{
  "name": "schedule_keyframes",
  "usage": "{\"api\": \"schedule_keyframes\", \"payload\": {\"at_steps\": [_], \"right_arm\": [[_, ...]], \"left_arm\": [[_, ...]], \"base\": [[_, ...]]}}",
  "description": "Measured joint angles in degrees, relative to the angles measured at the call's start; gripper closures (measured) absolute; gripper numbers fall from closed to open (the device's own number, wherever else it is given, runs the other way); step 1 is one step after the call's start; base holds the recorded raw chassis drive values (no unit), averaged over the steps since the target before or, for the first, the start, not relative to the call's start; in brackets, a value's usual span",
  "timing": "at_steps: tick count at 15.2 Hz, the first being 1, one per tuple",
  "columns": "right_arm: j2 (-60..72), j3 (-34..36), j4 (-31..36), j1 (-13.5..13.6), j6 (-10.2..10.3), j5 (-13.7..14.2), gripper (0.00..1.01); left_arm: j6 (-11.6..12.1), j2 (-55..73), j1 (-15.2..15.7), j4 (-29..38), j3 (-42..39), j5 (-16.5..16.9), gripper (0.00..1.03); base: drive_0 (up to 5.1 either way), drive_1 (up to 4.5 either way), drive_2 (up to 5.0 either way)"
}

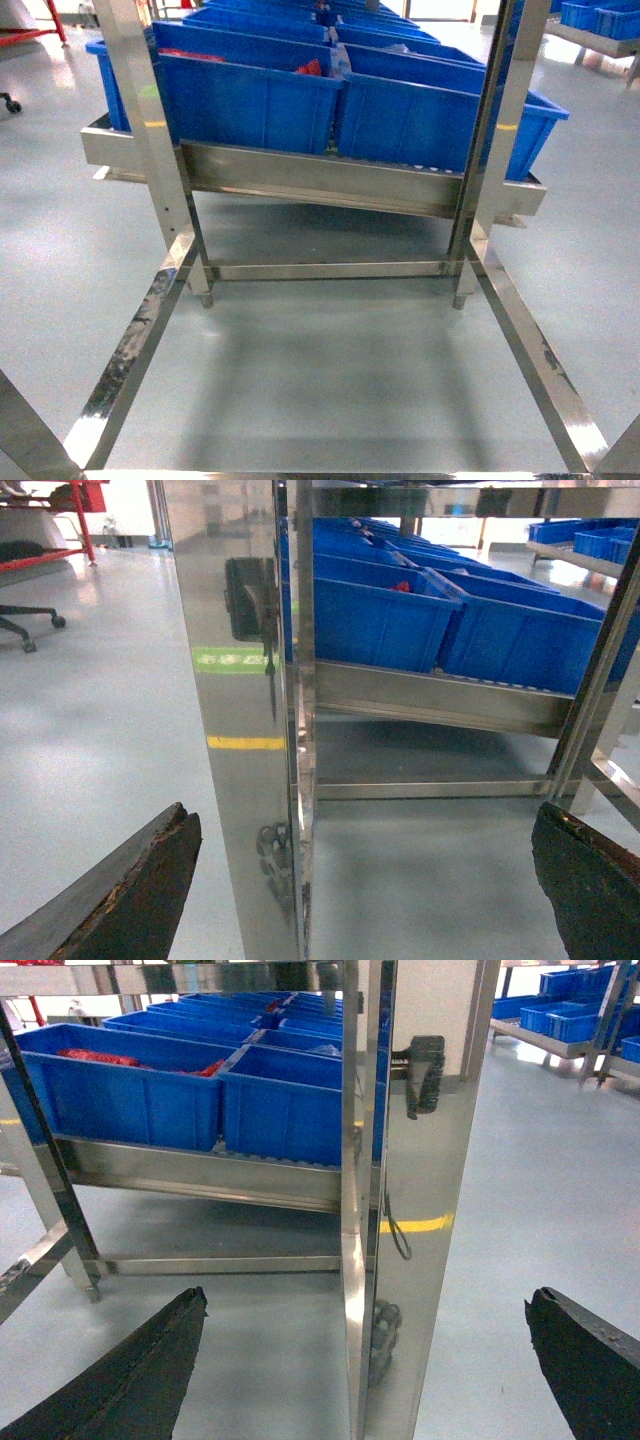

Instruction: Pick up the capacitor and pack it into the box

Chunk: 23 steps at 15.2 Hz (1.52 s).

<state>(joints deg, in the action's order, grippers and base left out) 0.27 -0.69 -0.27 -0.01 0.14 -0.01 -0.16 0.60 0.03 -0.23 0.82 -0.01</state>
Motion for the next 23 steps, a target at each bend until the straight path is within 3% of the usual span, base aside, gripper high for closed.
{"api": "schedule_keyframes", "payload": {"at_steps": [23], "right_arm": [[0.0, 0.0, 0.0, 0.0, 0.0, 0.0, 0.03]], "left_arm": [[0.2, 0.0, 0.0, 0.0, 0.0, 0.0, 0.05]], "base": [[0.0, 0.00, 0.0]]}}
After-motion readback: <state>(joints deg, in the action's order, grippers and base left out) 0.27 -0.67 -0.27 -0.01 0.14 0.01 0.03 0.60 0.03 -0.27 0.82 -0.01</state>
